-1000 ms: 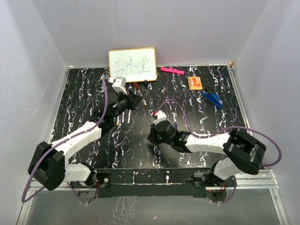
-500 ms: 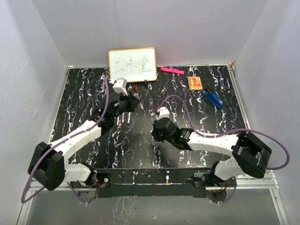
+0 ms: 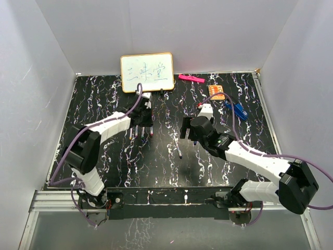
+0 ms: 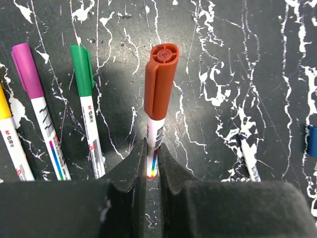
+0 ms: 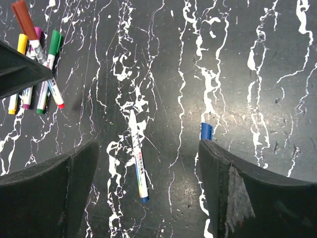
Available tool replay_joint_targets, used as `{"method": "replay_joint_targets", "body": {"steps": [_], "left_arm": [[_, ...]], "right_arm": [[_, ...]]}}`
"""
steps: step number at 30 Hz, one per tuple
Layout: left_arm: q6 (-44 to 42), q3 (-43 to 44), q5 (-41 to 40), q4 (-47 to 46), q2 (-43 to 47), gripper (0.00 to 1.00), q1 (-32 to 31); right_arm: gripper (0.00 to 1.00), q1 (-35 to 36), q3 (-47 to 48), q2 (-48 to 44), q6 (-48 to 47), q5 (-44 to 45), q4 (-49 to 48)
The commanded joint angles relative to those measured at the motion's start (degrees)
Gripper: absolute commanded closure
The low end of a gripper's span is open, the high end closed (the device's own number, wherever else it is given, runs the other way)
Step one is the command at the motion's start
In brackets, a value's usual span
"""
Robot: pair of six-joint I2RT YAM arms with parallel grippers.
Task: Insert the pens into the pen caps
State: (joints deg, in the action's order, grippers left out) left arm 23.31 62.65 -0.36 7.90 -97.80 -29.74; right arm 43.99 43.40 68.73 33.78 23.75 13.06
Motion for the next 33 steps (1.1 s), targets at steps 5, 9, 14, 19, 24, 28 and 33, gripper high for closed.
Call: {"method": "replay_joint_targets", "body": {"steps": [5,9,14,19,24,28,33], "left_arm": [[-1.94,7.49,-1.7,7.91,-6.04,1.0,0.23],[-1.42,8.22,-1.91,9.15,-8.23,1.0,0.26],[-0.21,8.53,-2.08,9.19,-10.54,1.0,0.21],[0.98,7.64,-2.52,8.05,-10.84,0.95,0.21],[1.3,7.92,-2.71,8.1,-10.33,0.84,0.25],[1.28,9.0,-3.09,8.01,-8.11,0.65,0.21],[0.93,10.54,-3.15,8.59,-4.22,0.6,0.14]], "right_arm": [[0.16,-1.21,1.73,-3.1,-0.82,3.46,1.37],[0.09,-1.54,1.78,-3.61,-0.82,4.74,1.79],[0.02,-2.33,2.04,-3.95,-0.81,5.68,1.9],[0.02,-3.1,1.4,-4.43,-0.65,6.08,2.03],[0.02,-3.85,0.44,-4.75,-0.69,6.59,2.02],[0.02,-4.13,0.11,-4.41,-1.15,6.32,2.06],[0.02,-4.18,-0.4,-4.72,-1.17,6.33,1.54]]}}
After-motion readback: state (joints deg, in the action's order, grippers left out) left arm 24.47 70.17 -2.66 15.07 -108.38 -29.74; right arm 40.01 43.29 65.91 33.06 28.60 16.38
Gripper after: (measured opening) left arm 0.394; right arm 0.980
